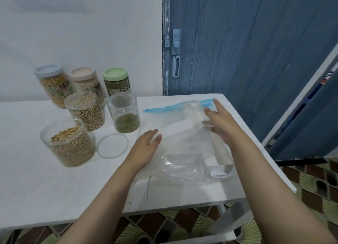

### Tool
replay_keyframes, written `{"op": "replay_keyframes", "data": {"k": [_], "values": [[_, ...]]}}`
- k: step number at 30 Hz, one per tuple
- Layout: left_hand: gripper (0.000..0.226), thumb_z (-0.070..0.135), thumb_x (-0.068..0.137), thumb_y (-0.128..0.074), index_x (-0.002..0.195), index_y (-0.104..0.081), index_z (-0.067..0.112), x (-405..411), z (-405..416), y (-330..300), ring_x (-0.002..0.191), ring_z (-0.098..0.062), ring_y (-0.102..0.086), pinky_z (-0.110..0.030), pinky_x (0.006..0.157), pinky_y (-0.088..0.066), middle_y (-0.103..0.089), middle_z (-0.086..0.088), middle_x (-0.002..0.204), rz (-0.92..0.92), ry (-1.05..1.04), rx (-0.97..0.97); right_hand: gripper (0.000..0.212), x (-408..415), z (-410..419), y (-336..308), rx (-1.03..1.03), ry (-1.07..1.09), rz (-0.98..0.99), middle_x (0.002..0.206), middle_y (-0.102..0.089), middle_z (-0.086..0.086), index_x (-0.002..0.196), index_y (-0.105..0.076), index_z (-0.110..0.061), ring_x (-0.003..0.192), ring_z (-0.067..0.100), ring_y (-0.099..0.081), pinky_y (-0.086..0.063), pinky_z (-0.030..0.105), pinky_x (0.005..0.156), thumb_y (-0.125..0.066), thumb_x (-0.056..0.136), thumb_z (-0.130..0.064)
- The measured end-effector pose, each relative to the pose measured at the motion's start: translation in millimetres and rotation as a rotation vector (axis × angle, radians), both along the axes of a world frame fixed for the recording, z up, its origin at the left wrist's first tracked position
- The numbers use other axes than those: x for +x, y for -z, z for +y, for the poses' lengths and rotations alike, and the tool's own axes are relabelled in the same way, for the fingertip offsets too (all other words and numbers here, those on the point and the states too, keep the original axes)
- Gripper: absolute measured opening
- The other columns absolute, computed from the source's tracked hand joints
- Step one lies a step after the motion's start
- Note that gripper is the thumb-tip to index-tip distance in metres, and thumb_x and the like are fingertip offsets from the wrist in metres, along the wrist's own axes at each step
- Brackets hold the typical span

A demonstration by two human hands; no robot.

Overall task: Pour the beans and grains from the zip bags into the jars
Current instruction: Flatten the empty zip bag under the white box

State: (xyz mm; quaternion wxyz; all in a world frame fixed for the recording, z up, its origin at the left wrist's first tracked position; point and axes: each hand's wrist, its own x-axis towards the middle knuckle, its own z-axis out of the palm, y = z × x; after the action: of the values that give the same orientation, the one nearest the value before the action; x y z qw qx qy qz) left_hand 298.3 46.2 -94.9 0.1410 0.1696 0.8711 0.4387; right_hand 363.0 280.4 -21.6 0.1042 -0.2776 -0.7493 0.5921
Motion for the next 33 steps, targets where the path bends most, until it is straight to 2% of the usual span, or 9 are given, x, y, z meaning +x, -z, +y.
{"op": "replay_keyframes", "data": {"k": [3, 6, 12, 16, 20, 24, 27, 31, 33], "values": [[0.054, 0.052, 0.103, -0.034, 0.154, -0.031, 0.032, 3, 4, 2, 0.153, -0.016, -0.008, -0.042, 0.124, -0.007, -0.018, 0.002, 0.165, -0.069, 0.057, -0.16, 0.064, 28, -13, 8, 0.143, -0.034, -0.086, 0.16, -0.03, -0.003, 0.156, -0.016, -0.046, 0.129, 0.025, -0.051, -0.04, 0.046, 0.112, -0.046, 0.1, -0.055], [0.053, 0.049, 0.105, -0.029, 0.155, -0.028, 0.03, 7, 10, 3, 0.153, -0.019, -0.006, -0.043, 0.124, -0.004, -0.016, 0.0, 0.165, -0.066, 0.039, -0.191, 0.062, 55, -30, 5, 0.188, -0.091, -0.064, 0.16, -0.027, -0.006, 0.153, -0.022, -0.048, 0.143, 0.02, -0.036, -0.03, 0.037, 0.116, -0.045, 0.097, -0.06], [0.057, 0.059, 0.099, -0.039, 0.151, -0.036, 0.036, 15, 3, -4, 0.149, -0.009, -0.022, -0.039, 0.124, -0.013, -0.029, 0.015, 0.159, -0.18, 0.051, 0.096, 0.078, 75, -27, 5, 0.23, -0.156, -0.032, 0.139, -0.042, -0.009, 0.149, -0.03, -0.049, 0.112, 0.022, -0.059, -0.053, 0.027, 0.085, -0.071, 0.09, -0.022], [0.06, 0.061, 0.101, -0.022, 0.156, -0.01, 0.041, 23, 6, 10, 0.153, -0.015, 0.007, -0.043, 0.123, 0.01, 0.0, 0.008, 0.166, -0.1, 0.171, -0.197, 0.073, 78, -16, 15, 0.331, -0.042, 0.009, 0.134, -0.053, -0.001, 0.145, -0.045, -0.041, 0.101, 0.023, -0.066, -0.052, 0.023, 0.087, -0.078, 0.084, -0.016], [0.062, 0.058, 0.102, -0.018, 0.157, 0.0, 0.037, 32, 15, 30, 0.152, -0.017, 0.017, -0.042, 0.121, 0.015, 0.014, 0.002, 0.166, 0.051, 0.154, -0.393, 0.06, 84, -10, 20, 0.365, -0.015, -0.048, 0.135, -0.051, -0.006, 0.14, -0.054, -0.036, 0.099, 0.021, -0.065, -0.049, 0.039, 0.1, -0.078, 0.085, -0.027], [0.059, 0.055, 0.103, -0.022, 0.157, -0.007, 0.037, 31, 14, 29, 0.152, -0.016, 0.013, -0.039, 0.122, 0.013, 0.007, 0.004, 0.167, 0.042, 0.106, -0.264, 0.045, 78, 0, 19, 0.47, 0.128, -0.029, 0.139, -0.054, 0.001, 0.141, -0.055, -0.025, 0.116, 0.024, -0.057, -0.039, 0.033, 0.104, -0.054, 0.1, -0.042], [0.058, 0.054, 0.103, -0.027, 0.157, -0.013, 0.037, 32, 12, 27, 0.153, -0.016, 0.01, -0.04, 0.123, 0.011, 0.001, 0.005, 0.167, 0.044, 0.1, -0.192, 0.048, 72, 16, 28, 0.438, 0.02, -0.314, 0.141, -0.054, 0.008, 0.144, -0.051, -0.015, 0.129, 0.027, -0.051, -0.038, 0.035, 0.105, -0.053, 0.101, -0.036], [0.06, 0.054, 0.103, -0.027, 0.158, -0.009, 0.036, 31, 15, 26, 0.153, -0.018, 0.011, -0.04, 0.123, 0.011, 0.002, 0.004, 0.167, 0.043, 0.106, -0.212, 0.022, 74, 19, 38, 0.23, -0.064, -0.355, 0.087, -0.061, 0.004, 0.103, -0.069, -0.004, 0.079, 0.022, -0.055, -0.041, 0.028, 0.067, -0.059, 0.092, -0.019], [0.062, 0.054, 0.103, -0.025, 0.158, -0.005, 0.036, 30, 15, 27, 0.153, -0.018, 0.012, -0.04, 0.122, 0.012, 0.003, 0.003, 0.167, 0.039, 0.1, -0.211, 0.015, 76, 18, 37, 0.269, -0.086, -0.347, 0.082, -0.068, 0.002, 0.095, -0.075, -0.015, 0.07, 0.02, -0.057, -0.042, 0.025, 0.059, -0.064, 0.085, -0.014]]}}
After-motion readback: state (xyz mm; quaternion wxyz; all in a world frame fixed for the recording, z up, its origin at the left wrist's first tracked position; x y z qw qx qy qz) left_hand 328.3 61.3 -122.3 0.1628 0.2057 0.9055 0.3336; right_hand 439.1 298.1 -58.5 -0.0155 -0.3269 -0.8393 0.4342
